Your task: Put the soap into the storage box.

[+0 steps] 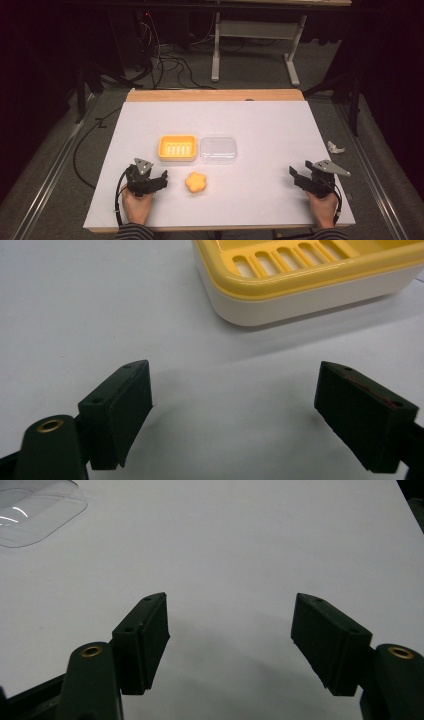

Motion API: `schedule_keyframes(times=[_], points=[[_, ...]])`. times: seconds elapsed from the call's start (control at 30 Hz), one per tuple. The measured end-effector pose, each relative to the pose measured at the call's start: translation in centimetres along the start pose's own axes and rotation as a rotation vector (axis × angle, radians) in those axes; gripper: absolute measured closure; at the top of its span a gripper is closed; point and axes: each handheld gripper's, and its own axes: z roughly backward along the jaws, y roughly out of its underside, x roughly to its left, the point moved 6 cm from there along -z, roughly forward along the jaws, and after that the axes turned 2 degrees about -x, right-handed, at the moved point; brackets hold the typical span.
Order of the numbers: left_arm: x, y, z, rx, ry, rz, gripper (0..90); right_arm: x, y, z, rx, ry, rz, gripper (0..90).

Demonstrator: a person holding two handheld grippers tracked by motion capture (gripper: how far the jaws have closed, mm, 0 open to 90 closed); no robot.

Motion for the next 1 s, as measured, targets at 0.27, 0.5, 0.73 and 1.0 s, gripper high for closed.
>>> schedule_keyframes(times=[0.27, 0.5, 0.73, 1.0], points=[[0.17, -0.03, 0.22, -0.022, 0.017, 0.022, 16.8, 0.03, 0.0, -0.02, 0.001, 0.001, -0.001, 32.2], [0.54, -0.07, 0.53, -0.058, 0.058, 0.073, 20.3, -0.18, -0.04, 0.21, -0.021, 0.017, -0.023, 31.4], [0.36, -0.09, 0.66, -0.068, 0.05, 0.054, 20.1, -0.22, -0.04, 0.31, -0.031, 0.015, -0.029, 31.4], [0.6, -0.1, 0.63, -0.068, 0.059, 0.083, 20.4, -0.1, -0.09, 0.41, -0.043, -0.002, -0.011, 31.1]])
